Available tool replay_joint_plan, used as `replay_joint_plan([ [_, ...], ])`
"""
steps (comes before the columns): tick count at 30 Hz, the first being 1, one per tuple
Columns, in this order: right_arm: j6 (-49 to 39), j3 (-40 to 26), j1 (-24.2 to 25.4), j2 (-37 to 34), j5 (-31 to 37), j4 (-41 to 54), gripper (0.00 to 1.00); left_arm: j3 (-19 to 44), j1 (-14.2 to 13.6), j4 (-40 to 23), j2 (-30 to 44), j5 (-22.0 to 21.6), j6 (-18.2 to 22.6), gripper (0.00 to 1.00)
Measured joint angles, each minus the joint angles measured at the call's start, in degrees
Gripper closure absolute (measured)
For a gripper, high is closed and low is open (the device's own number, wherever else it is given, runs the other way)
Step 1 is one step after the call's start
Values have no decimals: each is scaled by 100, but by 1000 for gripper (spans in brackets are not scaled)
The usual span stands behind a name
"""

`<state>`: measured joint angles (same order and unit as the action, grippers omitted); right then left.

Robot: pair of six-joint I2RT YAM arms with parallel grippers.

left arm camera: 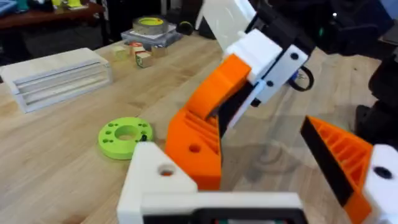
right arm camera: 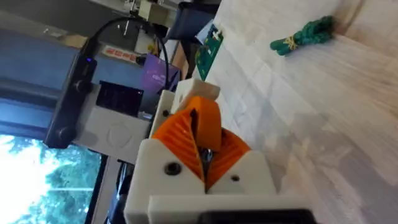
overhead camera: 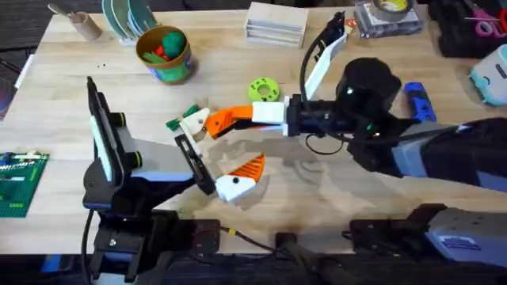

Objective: Pick up the gripper from the table and insert it into the empty holder that is missing its gripper. Then pick up a screw, insert it into the mounting hole, and use the screwdriver to tighten it. Finally, clean up the table by picking up the vegetable and placing it into the bucket.

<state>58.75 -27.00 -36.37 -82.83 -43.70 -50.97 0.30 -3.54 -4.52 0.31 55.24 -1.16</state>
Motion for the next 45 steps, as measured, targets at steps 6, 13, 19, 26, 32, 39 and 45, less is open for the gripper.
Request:
replay_joint_plan([
  [6,64,0,-209,-249,461,-403,993,0,49,16,1,-133,-62,7],
  [13,128,0,-317,-271,731,-434,993,-2,47,19,1,-117,-63,7],
  [19,130,0,-534,-275,1119,-438,993,0,47,16,1,-105,-62,8],
  [26,123,-29,-684,-282,1347,-419,993,-2,49,19,1,-133,-62,8],
  [32,78,-326,-921,-606,1446,-420,993,-2,51,23,1,-204,-69,8],
  [39,-60,-744,-1007,-1004,1502,-414,993,-2,150,51,1,-566,-89,8],
  [45,-134,-822,-1015,-1080,1497,-414,993,-2,156,64,-1,-684,-89,8],
])
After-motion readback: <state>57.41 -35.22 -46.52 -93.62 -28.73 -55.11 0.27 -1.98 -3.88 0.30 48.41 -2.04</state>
